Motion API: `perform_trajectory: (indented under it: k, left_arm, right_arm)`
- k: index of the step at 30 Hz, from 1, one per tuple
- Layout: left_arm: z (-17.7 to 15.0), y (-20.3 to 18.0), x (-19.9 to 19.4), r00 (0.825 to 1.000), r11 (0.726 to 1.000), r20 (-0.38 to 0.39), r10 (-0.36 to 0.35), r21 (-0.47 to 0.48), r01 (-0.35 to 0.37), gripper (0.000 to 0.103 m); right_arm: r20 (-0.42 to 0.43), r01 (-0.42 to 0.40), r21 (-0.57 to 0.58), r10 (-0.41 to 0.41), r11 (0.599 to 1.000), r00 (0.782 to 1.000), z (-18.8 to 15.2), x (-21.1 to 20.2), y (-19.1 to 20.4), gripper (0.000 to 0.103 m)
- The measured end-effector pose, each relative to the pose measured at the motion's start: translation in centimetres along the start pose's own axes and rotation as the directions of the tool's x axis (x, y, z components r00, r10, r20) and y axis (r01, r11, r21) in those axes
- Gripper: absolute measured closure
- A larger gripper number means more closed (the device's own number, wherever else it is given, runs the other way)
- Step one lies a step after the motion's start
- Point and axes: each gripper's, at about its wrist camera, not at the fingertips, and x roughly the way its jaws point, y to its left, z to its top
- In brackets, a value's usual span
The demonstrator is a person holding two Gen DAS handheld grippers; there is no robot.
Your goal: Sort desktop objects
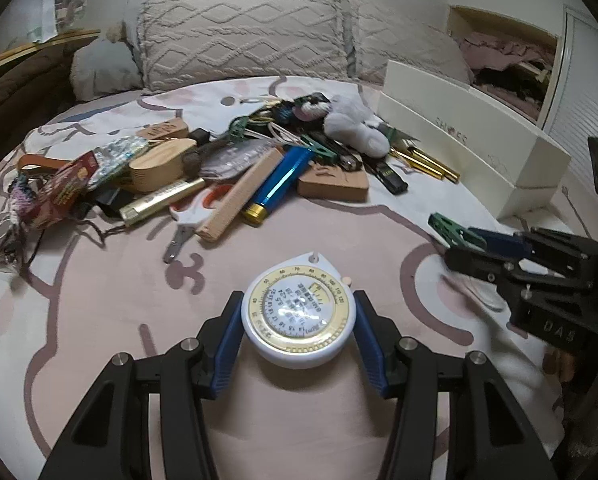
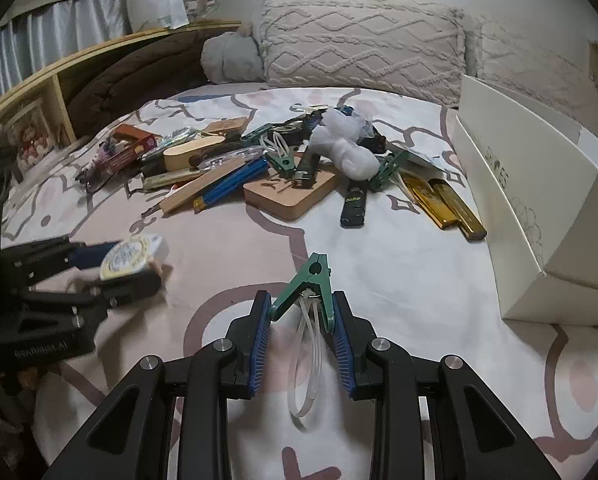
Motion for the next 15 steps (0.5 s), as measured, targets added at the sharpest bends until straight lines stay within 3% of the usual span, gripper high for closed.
perform_trajectory:
  k: [15]
  left_arm:
    - [1.1, 0.6, -2.5, 0.996, 1.0, 0.083, 0.017, 0.007, -0.017, 0.051]
  right_arm:
    - [0.019, 0.034, -0.05, -0.033, 0.998, 0.999, 0.5, -0.6, 1.0, 0.072]
